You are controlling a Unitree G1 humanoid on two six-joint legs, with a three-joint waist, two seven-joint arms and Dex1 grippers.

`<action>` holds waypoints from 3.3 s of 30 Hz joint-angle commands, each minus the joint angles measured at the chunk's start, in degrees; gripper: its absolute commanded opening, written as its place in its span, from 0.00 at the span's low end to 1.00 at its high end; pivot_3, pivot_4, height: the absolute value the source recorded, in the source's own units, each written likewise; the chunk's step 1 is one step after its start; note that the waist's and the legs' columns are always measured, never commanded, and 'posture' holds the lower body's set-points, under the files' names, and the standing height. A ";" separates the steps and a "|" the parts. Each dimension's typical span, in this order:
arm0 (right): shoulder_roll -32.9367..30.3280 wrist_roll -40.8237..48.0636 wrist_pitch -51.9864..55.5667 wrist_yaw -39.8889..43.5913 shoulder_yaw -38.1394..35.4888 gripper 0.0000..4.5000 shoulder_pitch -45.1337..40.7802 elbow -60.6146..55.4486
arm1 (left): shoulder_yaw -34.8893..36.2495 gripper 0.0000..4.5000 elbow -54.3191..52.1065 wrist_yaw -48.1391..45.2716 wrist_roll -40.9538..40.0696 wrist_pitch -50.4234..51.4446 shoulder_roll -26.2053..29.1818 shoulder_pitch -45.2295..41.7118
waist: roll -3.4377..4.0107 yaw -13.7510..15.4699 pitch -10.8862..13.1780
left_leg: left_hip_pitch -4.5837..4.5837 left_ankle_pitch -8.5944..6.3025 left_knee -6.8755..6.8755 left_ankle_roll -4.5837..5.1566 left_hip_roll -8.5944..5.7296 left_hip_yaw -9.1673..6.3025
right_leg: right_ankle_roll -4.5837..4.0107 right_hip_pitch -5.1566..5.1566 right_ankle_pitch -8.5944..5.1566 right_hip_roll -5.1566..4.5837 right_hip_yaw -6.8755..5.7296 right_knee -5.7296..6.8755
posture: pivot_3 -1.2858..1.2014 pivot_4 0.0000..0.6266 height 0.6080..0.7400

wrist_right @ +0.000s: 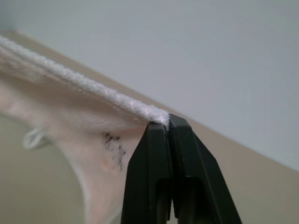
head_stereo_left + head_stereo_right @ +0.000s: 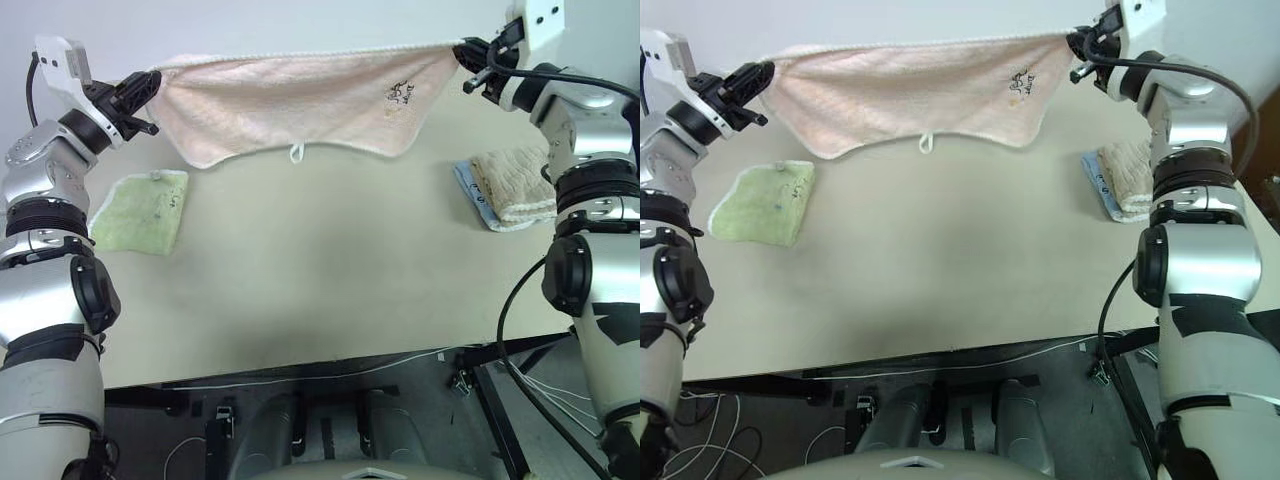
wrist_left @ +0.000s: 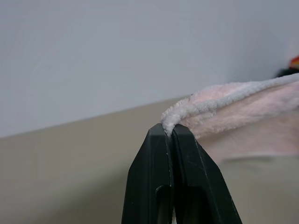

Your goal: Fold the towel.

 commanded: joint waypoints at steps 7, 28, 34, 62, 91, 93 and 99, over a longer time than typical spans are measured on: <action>-9.28 8.25 14.51 13.63 -3.12 0.00 24.03 -32.14 | 1.81 0.01 -21.54 -19.98 -4.26 11.98 8.09 23.28 | 0.04 0.02 0.03 | -0.03 -0.24 0.49 0.40 -0.02 0.01 | 0.02 0.01 0.01 -0.13 0.12 0.27 | 0.52 0.24 1.00; -26.00 21.19 30.80 26.91 -17.25 0.00 72.11 -73.16 | 14.86 0.01 -67.55 -16.27 -13.01 26.57 11.90 76.59 | 0.12 0.41 -0.04 | 0.13 -0.35 0.34 0.22 0.01 -0.07 | -0.29 0.12 -0.15 -0.38 0.17 0.11 | 0.52 0.24 1.00; -25.46 22.79 30.54 27.66 -20.76 0.00 79.41 -77.64 | 17.75 0.01 -67.48 -16.56 -12.80 24.12 12.19 83.31 | 0.10 0.60 -0.07 | 0.12 -0.37 0.31 0.23 0.04 -0.07 | -0.32 0.26 -0.17 -0.42 0.12 -0.11 | 0.52 0.24 1.00; -23.57 21.28 23.14 28.10 -11.30 0.00 68.10 -62.31 | 11.57 0.01 -59.42 -11.62 -10.50 16.19 9.10 72.70 | 0.19 0.54 -0.15 | 0.16 -0.39 0.41 0.28 0.08 -0.02 | -0.33 0.42 -0.19 -0.54 -0.10 -0.28 | 0.52 0.24 1.00; -11.64 11.73 15.42 23.25 1.00 0.36 45.17 -38.86 | 1.21 0.37 -44.31 -13.90 -6.74 16.34 6.94 54.96 | 0.21 0.27 -0.21 | 0.11 -0.36 0.46 0.26 0.03 -0.02 | -0.07 0.24 -0.02 -0.49 -0.10 0.11 | 0.52 0.24 1.00; -11.70 11.61 15.36 23.59 1.20 0.53 45.15 -38.86 | 1.71 0.54 -44.40 -14.25 -6.98 17.12 7.01 55.29 | 0.21 0.31 -0.21 | 0.12 -0.36 0.47 0.25 0.03 -0.02 | -0.07 0.24 -0.02 -0.49 -0.10 0.15 | 0.52 0.24 1.00; -12.13 12.16 16.27 24.15 0.61 0.97 46.25 -39.65 | 4.82 0.99 -45.27 -12.50 -8.80 18.32 7.06 55.05 | 0.21 0.39 -0.21 | 0.13 -0.36 0.49 0.25 0.03 -0.02 | -0.08 0.25 -0.02 -0.49 -0.10 0.17 | 0.52 0.24 1.00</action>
